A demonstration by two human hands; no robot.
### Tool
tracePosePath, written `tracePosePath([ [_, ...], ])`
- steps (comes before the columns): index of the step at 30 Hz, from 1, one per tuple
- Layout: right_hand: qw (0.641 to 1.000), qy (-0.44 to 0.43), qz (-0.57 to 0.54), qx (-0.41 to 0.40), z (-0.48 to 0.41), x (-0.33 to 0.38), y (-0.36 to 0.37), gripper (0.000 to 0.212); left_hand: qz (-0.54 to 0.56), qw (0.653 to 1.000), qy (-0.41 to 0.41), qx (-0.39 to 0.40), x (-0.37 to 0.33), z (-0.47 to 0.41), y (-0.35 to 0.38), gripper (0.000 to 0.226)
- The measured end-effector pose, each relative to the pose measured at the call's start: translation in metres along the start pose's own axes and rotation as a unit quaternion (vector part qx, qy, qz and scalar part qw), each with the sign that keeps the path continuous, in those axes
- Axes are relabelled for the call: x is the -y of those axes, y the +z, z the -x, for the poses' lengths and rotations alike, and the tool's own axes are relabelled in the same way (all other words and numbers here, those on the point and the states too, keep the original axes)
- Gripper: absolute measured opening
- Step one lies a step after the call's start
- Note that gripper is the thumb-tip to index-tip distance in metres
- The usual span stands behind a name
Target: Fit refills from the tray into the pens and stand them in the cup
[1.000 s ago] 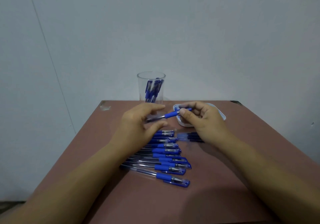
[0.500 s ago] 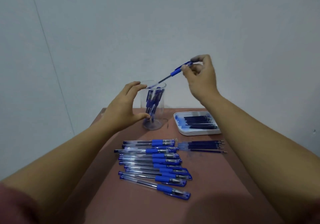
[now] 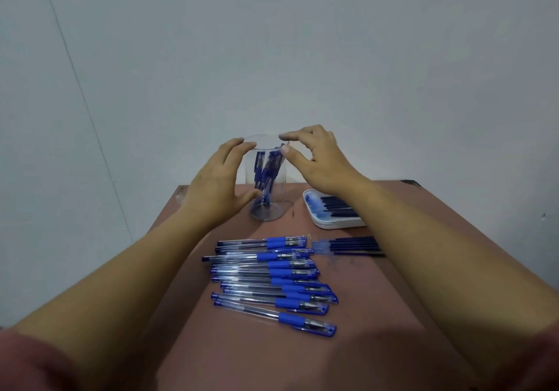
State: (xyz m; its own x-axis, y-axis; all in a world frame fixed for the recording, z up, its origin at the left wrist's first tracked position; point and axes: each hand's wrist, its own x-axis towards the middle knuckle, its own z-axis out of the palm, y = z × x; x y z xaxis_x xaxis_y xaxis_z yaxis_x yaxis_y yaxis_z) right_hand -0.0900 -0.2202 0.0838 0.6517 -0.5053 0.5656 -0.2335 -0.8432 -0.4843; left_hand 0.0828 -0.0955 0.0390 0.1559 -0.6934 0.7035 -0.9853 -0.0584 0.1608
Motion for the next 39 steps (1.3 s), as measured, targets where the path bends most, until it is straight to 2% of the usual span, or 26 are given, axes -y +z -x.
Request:
tracePosePath([
  [2, 1.000, -0.004, 0.000, 0.011, 0.016, -0.001, -0.009, 0.030, 0.011, 1.000, -0.018, -0.007, -0.009, 0.007, -0.007, 0.090],
  [4, 0.998, -0.014, 0.026, 0.057, 0.035, -0.004, -0.018, 0.024, 0.035, 0.999, -0.035, 0.006, -0.024, 0.020, -0.018, 0.087],
  [7, 0.983, -0.025, 0.093, 0.154, 0.063, -0.014, -0.022, 0.020, 0.052, 0.991, -0.016, 0.123, -0.044, 0.044, -0.028, 0.079],
  [10, 0.971, -0.037, 0.137, 0.194, 0.078, -0.025, -0.009, 0.023, 0.060, 0.970, 0.002, 0.237, -0.054, 0.066, -0.024, 0.084],
  [15, 0.954, -0.009, 0.202, 0.223, 0.079, -0.030, 0.011, 0.033, 0.061, 0.957, -0.018, 0.284, -0.052, 0.088, -0.008, 0.087],
  [21, 0.939, 0.002, 0.233, 0.254, 0.075, -0.026, 0.015, 0.033, 0.046, 0.958, -0.016, 0.283, -0.052, 0.092, -0.005, 0.086],
  [25, 0.953, 0.042, 0.176, 0.244, 0.077, -0.030, 0.021, 0.012, 0.052, 0.958, -0.027, 0.279, -0.053, 0.092, -0.006, 0.087],
  [27, 0.958, 0.070, 0.146, 0.236, 0.079, -0.028, 0.021, 0.010, 0.060, 0.959, -0.029, 0.274, -0.054, 0.092, -0.008, 0.086],
  [29, 0.966, 0.062, 0.133, 0.214, 0.082, -0.022, 0.017, 0.008, 0.068, 0.962, -0.027, 0.263, -0.055, 0.092, -0.009, 0.083],
  [33, 0.988, 0.040, 0.052, 0.139, 0.084, -0.007, -0.006, 0.007, 0.070, 0.981, 0.010, 0.183, -0.056, 0.082, -0.015, 0.065],
  [36, 0.989, 0.059, -0.052, 0.126, 0.088, -0.002, -0.030, 0.009, 0.062, 0.987, 0.096, 0.109, -0.059, 0.065, -0.019, 0.046],
  [39, 0.985, 0.060, -0.110, 0.115, 0.095, -0.002, -0.043, 0.009, 0.081, 0.986, 0.129, 0.069, -0.067, 0.050, -0.022, 0.034],
])
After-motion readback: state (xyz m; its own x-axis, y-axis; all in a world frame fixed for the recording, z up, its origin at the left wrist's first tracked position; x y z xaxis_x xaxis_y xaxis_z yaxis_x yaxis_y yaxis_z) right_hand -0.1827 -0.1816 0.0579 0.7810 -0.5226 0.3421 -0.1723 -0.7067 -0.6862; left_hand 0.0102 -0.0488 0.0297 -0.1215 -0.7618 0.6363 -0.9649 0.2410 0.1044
